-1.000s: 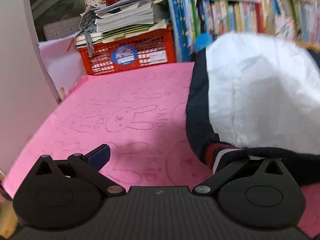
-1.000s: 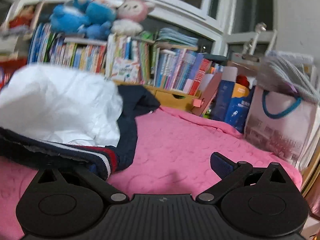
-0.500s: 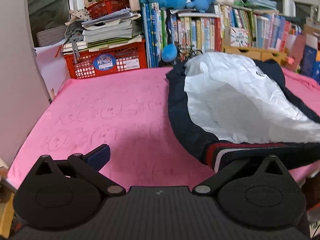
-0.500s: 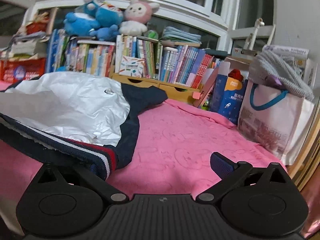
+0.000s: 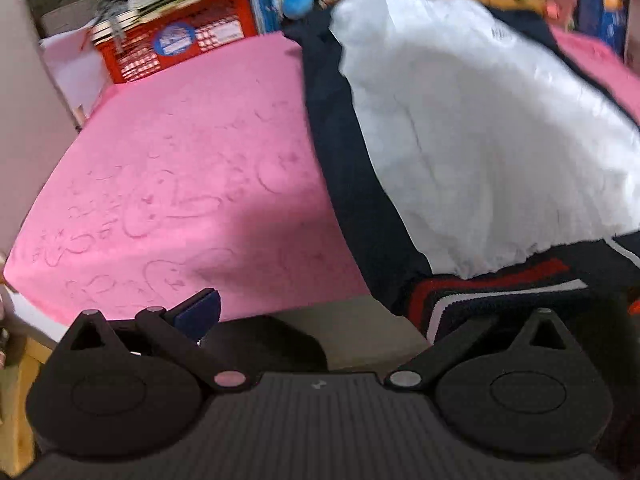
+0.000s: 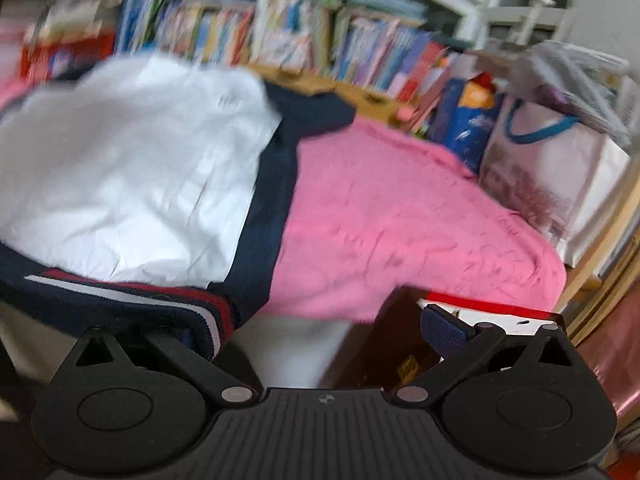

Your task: Fold clothes

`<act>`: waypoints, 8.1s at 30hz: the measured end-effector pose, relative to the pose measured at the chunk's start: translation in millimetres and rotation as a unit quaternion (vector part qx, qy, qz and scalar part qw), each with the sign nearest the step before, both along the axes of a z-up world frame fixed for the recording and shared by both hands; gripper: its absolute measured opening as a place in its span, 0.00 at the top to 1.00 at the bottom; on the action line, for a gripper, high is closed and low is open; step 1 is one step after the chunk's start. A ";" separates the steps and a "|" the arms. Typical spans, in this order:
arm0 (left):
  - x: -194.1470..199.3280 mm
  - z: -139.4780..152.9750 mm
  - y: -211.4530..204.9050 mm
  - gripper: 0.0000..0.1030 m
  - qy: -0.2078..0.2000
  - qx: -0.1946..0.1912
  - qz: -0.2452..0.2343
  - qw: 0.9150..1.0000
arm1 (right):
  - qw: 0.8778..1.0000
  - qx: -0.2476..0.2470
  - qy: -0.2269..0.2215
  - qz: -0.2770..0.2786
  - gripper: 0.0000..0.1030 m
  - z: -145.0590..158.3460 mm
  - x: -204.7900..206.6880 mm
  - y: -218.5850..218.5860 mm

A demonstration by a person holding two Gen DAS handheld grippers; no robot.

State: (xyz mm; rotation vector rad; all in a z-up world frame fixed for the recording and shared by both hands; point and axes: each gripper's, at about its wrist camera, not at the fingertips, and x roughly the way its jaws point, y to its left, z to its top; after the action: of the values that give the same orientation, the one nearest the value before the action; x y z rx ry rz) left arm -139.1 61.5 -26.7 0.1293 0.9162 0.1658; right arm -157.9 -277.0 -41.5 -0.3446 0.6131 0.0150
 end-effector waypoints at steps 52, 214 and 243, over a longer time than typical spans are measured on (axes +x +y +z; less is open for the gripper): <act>3.6 -35.2 2.3 0.00 0.048 -0.064 -0.176 0.981 | 0.832 -0.191 -0.077 0.516 0.00 -40.7 37.2 249.6; 204.4 4.5 296.7 0.14 -0.008 0.302 0.341 0.890 | 0.963 0.146 0.084 0.211 0.00 9.9 328.5 187.7; 175.1 8.1 315.3 0.12 0.017 0.226 0.233 0.946 | 0.963 0.146 0.084 0.211 0.00 9.7 329.2 188.5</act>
State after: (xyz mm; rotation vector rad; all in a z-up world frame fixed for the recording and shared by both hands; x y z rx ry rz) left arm 35.9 376.8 -18.6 0.3403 0.9196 0.8195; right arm 171.3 -88.5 -31.7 -0.1821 0.6847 0.5449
